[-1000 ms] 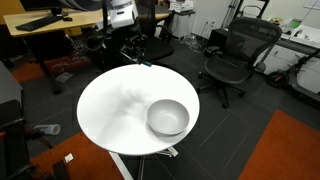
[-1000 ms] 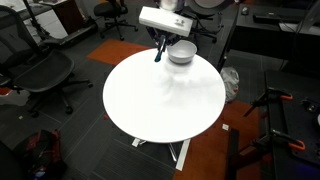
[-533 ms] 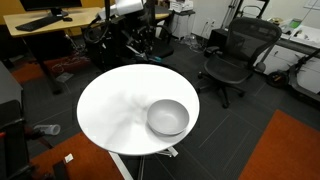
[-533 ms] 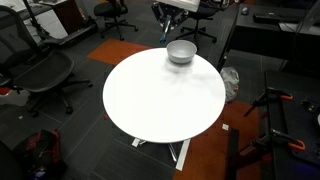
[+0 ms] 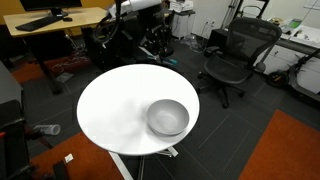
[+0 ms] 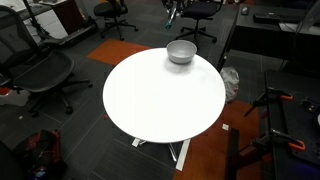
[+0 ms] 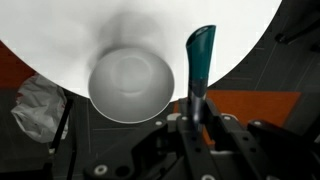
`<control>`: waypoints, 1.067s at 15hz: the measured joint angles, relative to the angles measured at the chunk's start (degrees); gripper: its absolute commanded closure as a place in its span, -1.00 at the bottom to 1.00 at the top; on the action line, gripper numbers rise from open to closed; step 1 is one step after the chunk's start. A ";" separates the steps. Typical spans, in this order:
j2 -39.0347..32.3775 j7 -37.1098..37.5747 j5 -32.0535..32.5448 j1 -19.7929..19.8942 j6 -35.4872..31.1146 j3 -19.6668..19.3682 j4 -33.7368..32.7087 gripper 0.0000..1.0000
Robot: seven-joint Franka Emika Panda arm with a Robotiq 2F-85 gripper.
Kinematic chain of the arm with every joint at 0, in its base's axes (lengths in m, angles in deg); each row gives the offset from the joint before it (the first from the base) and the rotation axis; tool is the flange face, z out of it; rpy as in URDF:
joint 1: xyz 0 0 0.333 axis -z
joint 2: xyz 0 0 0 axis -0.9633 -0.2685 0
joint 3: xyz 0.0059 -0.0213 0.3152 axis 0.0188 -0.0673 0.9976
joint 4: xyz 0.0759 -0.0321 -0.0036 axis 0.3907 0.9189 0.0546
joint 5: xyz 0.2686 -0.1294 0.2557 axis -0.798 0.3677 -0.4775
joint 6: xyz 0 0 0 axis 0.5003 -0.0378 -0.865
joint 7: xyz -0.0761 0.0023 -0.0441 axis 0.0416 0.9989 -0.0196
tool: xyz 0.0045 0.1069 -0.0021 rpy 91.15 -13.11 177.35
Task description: Place the marker inside the grey bowl
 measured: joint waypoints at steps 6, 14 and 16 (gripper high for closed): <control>-1.44 -0.01 0.00 1.72 1.01 -1.22 -0.96 0.91; -4.33 0.00 -0.12 3.13 1.09 -2.90 -1.02 0.91; -5.23 0.02 -0.36 3.39 1.09 -3.13 -1.02 0.91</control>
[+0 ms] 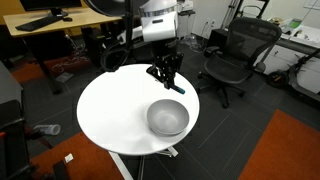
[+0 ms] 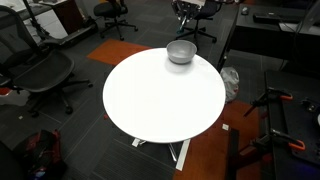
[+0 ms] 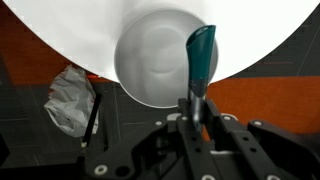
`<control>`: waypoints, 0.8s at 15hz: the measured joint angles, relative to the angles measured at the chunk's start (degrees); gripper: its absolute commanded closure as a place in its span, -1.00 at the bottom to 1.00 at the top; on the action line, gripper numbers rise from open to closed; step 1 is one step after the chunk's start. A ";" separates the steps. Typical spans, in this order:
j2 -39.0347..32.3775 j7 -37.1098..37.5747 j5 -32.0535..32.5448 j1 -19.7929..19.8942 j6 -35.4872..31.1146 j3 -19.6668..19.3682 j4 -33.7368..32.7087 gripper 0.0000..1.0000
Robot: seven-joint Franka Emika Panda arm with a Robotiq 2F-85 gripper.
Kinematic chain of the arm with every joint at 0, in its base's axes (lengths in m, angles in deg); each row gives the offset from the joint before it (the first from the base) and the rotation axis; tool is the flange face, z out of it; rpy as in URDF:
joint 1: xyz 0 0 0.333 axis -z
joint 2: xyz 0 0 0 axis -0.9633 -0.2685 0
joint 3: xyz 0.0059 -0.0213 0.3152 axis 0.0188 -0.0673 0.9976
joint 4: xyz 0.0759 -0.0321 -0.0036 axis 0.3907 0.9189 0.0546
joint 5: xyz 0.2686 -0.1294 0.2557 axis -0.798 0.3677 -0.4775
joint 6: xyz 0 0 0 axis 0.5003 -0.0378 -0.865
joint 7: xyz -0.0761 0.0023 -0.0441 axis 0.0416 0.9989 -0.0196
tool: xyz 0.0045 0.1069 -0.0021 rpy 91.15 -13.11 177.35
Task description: Place the marker inside the grey bowl
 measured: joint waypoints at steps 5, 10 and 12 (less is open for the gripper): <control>-2.30 0.06 -1.33 0.58 -0.08 -0.31 0.00 0.91; -4.49 0.09 -3.46 0.97 -0.17 -0.48 -0.01 0.91; -5.22 0.10 -4.20 1.18 -0.18 -0.56 -0.06 0.91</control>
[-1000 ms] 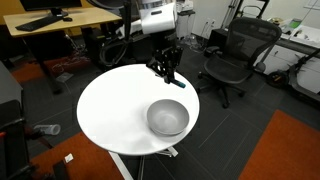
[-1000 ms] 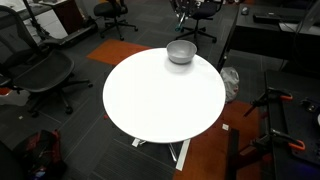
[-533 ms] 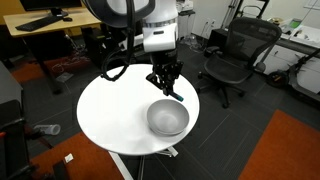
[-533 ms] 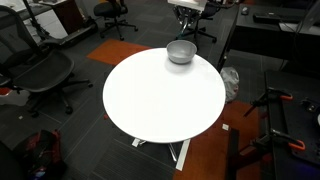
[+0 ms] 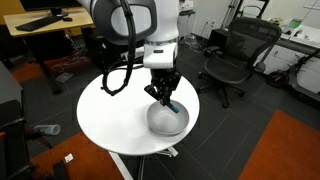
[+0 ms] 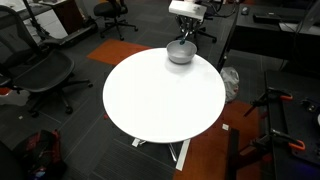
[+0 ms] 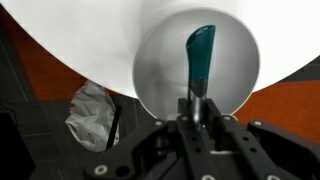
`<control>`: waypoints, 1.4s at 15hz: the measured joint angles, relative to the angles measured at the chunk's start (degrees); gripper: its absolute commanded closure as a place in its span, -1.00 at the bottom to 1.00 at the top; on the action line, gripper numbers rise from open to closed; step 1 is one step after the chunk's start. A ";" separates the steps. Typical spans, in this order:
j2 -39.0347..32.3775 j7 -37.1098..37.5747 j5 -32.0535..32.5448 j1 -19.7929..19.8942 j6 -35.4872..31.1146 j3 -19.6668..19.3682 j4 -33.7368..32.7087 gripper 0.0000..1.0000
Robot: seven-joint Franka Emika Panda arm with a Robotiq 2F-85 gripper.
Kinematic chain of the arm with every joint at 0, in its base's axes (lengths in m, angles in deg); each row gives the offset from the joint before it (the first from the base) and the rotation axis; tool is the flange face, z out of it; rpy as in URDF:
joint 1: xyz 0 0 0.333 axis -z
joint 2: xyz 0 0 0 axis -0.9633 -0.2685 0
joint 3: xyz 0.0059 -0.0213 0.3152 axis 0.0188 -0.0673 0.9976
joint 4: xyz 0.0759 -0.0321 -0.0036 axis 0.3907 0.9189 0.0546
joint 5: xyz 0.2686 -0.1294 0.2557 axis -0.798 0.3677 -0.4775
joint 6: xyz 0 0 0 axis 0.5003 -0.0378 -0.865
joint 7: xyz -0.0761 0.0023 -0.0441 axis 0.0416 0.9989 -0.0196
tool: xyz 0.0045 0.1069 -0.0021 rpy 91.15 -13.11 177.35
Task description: Place the marker inside the grey bowl
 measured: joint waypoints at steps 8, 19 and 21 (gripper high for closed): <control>-2.73 0.02 -2.81 0.43 0.00 -0.12 -1.49 -0.61; 0.00 0.00 -3.07 -0.84 0.02 -0.11 -2.75 -1.00; 1.93 -0.01 -2.84 -1.10 0.12 -0.11 -2.53 -1.00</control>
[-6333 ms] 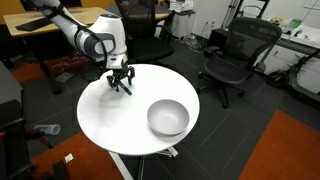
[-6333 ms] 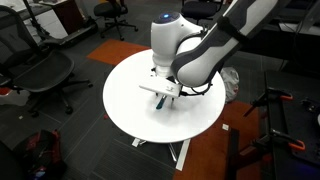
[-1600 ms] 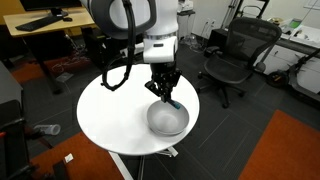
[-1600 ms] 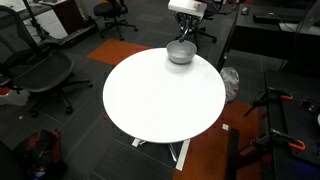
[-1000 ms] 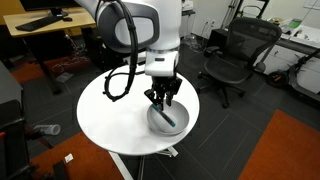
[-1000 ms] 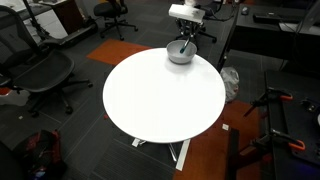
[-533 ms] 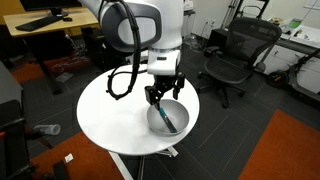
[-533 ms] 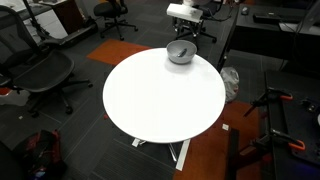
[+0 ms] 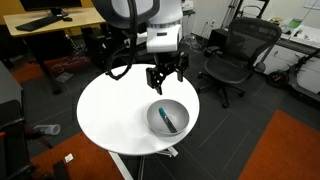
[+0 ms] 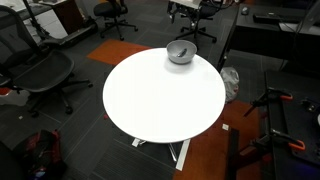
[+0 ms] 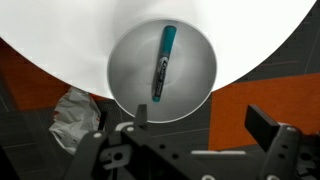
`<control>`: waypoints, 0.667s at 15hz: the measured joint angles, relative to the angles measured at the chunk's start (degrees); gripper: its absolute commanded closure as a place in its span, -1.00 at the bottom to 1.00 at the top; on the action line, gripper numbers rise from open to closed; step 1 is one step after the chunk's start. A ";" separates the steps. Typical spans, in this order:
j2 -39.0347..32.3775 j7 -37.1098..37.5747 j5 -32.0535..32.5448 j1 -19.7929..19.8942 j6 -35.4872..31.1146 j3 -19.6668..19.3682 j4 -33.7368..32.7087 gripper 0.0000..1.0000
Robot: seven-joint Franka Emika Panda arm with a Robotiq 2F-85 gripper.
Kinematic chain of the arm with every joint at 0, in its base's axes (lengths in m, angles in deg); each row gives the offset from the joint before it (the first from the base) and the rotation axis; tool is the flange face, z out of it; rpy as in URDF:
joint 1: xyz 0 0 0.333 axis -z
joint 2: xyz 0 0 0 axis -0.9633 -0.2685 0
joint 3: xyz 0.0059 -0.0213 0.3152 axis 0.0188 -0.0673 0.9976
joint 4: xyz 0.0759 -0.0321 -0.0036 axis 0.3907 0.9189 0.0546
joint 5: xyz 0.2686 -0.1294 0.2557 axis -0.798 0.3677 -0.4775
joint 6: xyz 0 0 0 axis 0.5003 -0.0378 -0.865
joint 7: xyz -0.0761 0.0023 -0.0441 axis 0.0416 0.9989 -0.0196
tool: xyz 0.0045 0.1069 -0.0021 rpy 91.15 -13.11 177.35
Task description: Place the marker inside the grey bowl
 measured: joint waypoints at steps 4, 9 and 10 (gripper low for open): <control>3.99 -0.05 0.71 -0.30 0.45 0.00 0.77 -1.00; 7.63 -0.07 1.11 -0.46 0.89 0.05 2.12 -1.00; 7.94 -0.07 1.13 -0.46 0.94 0.06 2.31 -1.00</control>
